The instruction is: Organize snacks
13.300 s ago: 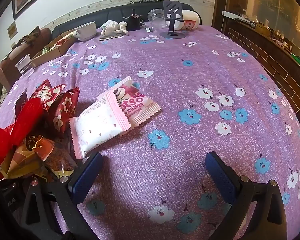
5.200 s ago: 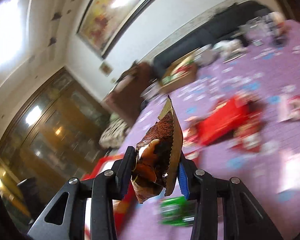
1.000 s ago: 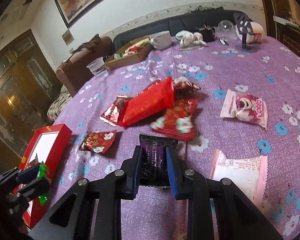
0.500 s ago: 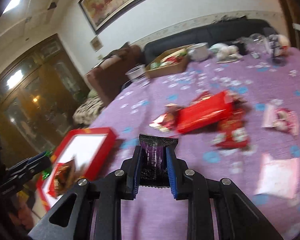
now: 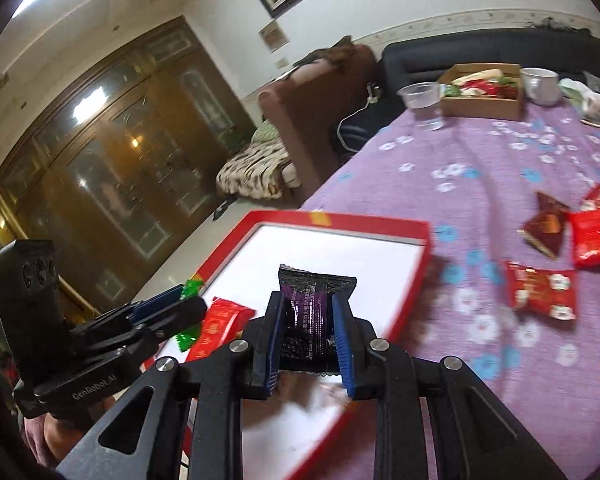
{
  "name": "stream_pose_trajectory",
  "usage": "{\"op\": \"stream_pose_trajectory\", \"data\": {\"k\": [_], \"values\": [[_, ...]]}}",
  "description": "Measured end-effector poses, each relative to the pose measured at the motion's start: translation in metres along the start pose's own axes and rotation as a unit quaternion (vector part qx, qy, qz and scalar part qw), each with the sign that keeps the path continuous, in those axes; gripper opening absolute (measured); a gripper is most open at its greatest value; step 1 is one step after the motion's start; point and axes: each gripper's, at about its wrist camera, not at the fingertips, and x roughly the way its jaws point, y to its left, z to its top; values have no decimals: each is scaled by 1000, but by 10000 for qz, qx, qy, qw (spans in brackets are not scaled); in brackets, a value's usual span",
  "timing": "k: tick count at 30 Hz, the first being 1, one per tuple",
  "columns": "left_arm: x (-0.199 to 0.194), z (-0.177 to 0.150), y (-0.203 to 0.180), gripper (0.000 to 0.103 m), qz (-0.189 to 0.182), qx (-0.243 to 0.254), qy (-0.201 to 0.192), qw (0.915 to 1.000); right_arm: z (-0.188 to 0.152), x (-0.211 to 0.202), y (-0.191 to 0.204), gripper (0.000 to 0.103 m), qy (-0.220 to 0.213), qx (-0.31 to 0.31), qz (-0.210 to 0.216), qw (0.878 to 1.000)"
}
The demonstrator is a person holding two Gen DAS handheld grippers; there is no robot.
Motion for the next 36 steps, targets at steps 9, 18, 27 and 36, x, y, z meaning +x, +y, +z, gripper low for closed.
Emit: {"op": "stream_pose_trajectory", "data": {"k": [9,18,27,36], "values": [[11,-8,24,37,125,-190,179,9996,-7,38,36,27,261,-402,13,9988],[17,-8,26,64,131,-303,325,9989,-3,38,27,49,174,-169,140,9996],[13,-6,-9,65,-135,52,224,9996,0,-3,-27,55,-223,431,-123,9987],[19,-5,-73,70,-514,679,364,9957,-6,-82,-122,55,-787,1356,-797,9844]]}}
